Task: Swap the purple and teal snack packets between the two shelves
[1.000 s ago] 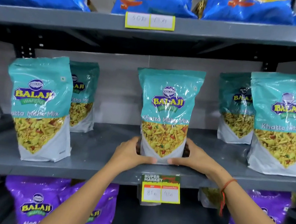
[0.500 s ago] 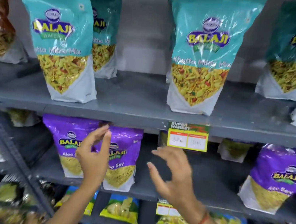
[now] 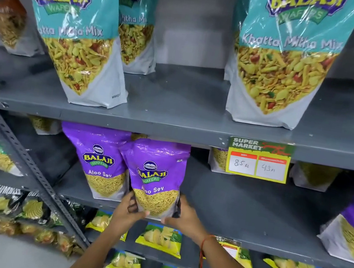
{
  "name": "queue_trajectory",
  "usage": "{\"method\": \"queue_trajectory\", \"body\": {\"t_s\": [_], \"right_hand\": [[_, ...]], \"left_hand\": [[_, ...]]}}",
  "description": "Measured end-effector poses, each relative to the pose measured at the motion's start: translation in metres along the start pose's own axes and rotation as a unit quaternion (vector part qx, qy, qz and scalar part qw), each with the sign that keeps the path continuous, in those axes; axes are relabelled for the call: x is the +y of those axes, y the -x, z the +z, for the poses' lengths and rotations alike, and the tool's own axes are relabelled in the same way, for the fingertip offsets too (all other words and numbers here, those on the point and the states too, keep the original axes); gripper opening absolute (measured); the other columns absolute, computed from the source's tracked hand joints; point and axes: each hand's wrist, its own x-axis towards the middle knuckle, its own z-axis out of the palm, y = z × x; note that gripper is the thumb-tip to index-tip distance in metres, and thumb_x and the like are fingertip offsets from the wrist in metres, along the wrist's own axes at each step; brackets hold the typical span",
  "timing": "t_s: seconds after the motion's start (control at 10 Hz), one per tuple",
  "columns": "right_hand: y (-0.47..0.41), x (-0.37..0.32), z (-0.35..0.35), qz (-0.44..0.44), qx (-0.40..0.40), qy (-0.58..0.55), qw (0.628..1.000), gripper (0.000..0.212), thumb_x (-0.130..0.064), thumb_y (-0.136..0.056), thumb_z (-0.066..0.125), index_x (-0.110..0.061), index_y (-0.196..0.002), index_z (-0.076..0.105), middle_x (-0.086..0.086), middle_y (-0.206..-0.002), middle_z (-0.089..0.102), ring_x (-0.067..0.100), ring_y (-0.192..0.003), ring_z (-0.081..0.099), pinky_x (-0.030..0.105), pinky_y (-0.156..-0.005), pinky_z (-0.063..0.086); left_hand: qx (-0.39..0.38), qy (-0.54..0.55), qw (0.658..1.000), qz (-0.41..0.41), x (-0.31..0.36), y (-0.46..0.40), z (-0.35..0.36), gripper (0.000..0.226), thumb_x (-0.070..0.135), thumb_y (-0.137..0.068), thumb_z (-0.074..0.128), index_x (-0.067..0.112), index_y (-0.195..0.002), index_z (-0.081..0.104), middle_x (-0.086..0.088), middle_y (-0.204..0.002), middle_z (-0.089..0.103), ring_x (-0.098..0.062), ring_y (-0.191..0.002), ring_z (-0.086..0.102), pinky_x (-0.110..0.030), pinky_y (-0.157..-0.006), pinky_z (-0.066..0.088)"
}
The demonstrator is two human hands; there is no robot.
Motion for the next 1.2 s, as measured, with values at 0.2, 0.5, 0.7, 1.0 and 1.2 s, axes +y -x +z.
{"method": "queue_trajectory", "body": {"t_s": [0.2, 0.5, 0.7, 1.0, 1.2], "right_hand": [[-0.008, 0.007, 0.005, -0.019, 0.049, -0.034, 0.998, 0.076, -0.029, -0.067, 0.077, -0.022, -0.135, 0.046, 0.006, -0.125, 0.068, 0.018, -0.109, 0.068, 0.040, -0.093, 0.057], [0.020, 0.051, -0.066, 0.008, 0.130, -0.037, 0.991, 0.065, -0.023, -0.065, 0.081, -0.042, -0.119, 0.053, 0.002, -0.112, 0.074, 0.022, -0.099, 0.073, 0.051, -0.088, 0.058], [0.048, 0.074, -0.117, 0.032, 0.153, -0.055, 0.986, 0.066, -0.016, -0.070, 0.082, -0.029, -0.127, 0.052, 0.003, -0.118, 0.072, 0.019, -0.106, 0.071, 0.041, -0.092, 0.058], [0.055, 0.086, -0.133, 0.030, 0.142, -0.045, 0.988, 0.058, -0.005, -0.079, 0.077, -0.036, -0.117, 0.048, -0.010, -0.107, 0.066, 0.020, -0.103, 0.066, 0.016, -0.082, 0.053], [0.070, 0.078, -0.119, -0.027, 0.242, -0.077, 0.967, 0.090, -0.032, -0.070, 0.085, -0.042, -0.143, 0.035, -0.005, -0.143, 0.050, 0.016, -0.134, 0.047, 0.043, -0.104, 0.047]], "left_hand": [[0.020, -0.016, 1.000, 0.015, 0.008, 0.003, 0.004, 0.075, 0.027, -0.056, 0.084, 0.021, -0.124, 0.054, -0.003, -0.106, 0.072, -0.020, -0.101, 0.068, -0.027, -0.078, 0.055], [0.003, -0.015, 0.998, 0.065, 0.031, 0.005, 0.086, 0.056, 0.042, -0.052, 0.084, 0.042, -0.104, 0.062, 0.001, -0.100, 0.076, -0.009, -0.090, 0.073, -0.034, -0.084, 0.057], [-0.019, -0.029, 0.995, 0.091, 0.041, 0.007, 0.149, 0.054, 0.030, -0.060, 0.086, 0.041, -0.106, 0.059, 0.002, -0.100, 0.076, -0.004, -0.088, 0.072, -0.032, -0.085, 0.058], [-0.025, -0.031, 0.994, 0.104, 0.039, 0.015, 0.176, 0.069, 0.035, -0.068, 0.085, 0.023, -0.129, 0.057, -0.001, -0.111, 0.073, 0.002, -0.093, 0.069, -0.008, -0.078, 0.052], [0.018, 0.019, 0.994, 0.102, 0.050, 0.034, 0.174, 0.072, 0.023, -0.073, 0.082, 0.015, -0.137, 0.050, -0.009, -0.124, 0.067, -0.008, -0.095, 0.066, -0.019, -0.081, 0.052]]}}
